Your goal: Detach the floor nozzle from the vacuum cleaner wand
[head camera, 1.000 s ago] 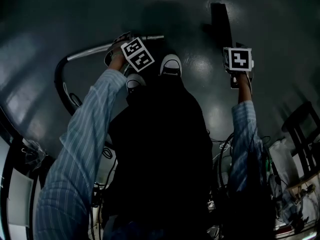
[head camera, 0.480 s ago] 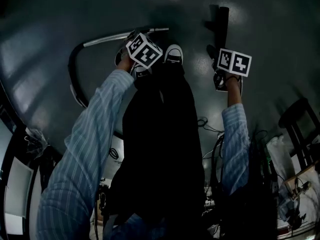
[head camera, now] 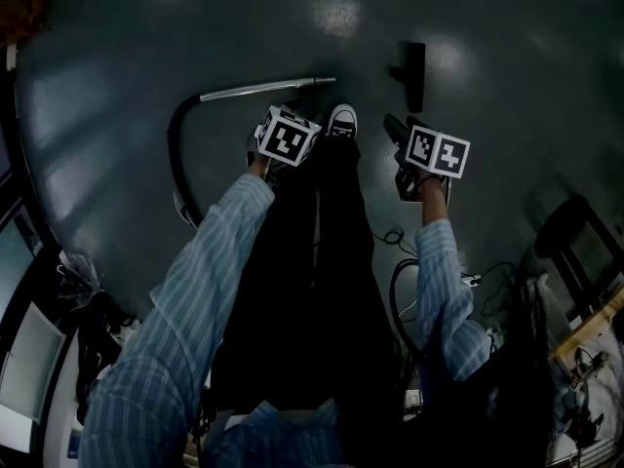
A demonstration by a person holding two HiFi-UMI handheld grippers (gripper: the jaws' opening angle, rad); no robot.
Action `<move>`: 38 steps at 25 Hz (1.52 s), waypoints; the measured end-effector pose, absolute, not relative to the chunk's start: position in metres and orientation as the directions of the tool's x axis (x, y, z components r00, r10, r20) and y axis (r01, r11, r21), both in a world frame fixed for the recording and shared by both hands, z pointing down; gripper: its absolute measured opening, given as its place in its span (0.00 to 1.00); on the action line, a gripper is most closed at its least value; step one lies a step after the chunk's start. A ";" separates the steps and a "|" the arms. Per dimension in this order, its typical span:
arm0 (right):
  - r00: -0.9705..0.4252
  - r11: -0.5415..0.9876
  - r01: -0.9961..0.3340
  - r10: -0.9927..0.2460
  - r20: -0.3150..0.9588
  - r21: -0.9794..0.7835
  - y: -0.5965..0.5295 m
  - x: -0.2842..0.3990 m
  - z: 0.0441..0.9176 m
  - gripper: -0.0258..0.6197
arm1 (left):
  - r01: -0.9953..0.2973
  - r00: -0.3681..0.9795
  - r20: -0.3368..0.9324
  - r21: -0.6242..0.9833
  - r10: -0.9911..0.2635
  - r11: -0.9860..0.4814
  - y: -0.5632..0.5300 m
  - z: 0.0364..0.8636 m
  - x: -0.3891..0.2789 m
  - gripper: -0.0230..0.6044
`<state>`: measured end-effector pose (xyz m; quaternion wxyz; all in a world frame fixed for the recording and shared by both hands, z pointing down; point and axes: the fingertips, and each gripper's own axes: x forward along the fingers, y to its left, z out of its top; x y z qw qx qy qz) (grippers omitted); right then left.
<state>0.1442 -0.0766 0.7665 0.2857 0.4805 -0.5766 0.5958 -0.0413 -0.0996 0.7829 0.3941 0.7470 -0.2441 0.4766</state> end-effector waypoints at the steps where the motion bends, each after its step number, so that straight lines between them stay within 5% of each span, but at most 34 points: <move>1: -0.384 -0.176 -0.888 -0.225 0.896 -0.425 -0.075 0.139 0.751 0.43 | -0.749 0.432 0.902 0.362 0.005 -0.555 -0.098 0.765 -0.045 0.35; 18: -0.434 -0.145 -0.841 -0.394 0.810 -0.521 -0.054 0.046 0.535 0.41 | -0.769 0.597 0.759 0.453 -0.258 -0.451 -0.082 0.514 -0.089 0.35; 22: -0.441 -0.112 -0.839 -0.432 0.787 -0.532 -0.056 0.027 0.487 0.34 | -0.758 0.624 0.720 0.466 -0.302 -0.456 -0.067 0.473 -0.095 0.35; 24: -0.427 -0.116 -0.843 -0.452 0.783 -0.526 -0.052 0.021 0.467 0.22 | -0.757 0.628 0.710 0.463 -0.318 -0.461 -0.055 0.457 -0.099 0.34; 27: -0.428 -0.109 -0.837 -0.479 0.767 -0.536 -0.044 0.013 0.438 0.12 | -0.766 0.629 0.689 0.468 -0.361 -0.441 -0.040 0.434 -0.103 0.27; 30: -0.463 -0.075 -0.828 -0.468 0.753 -0.555 -0.030 0.005 0.416 0.11 | -0.783 0.620 0.670 0.488 -0.408 -0.386 -0.027 0.415 -0.105 0.09; 38: -0.499 0.047 -0.848 -0.407 0.765 -0.528 -0.005 0.005 0.402 0.10 | -0.803 0.596 0.658 0.479 -0.460 -0.355 -0.005 0.387 -0.113 0.05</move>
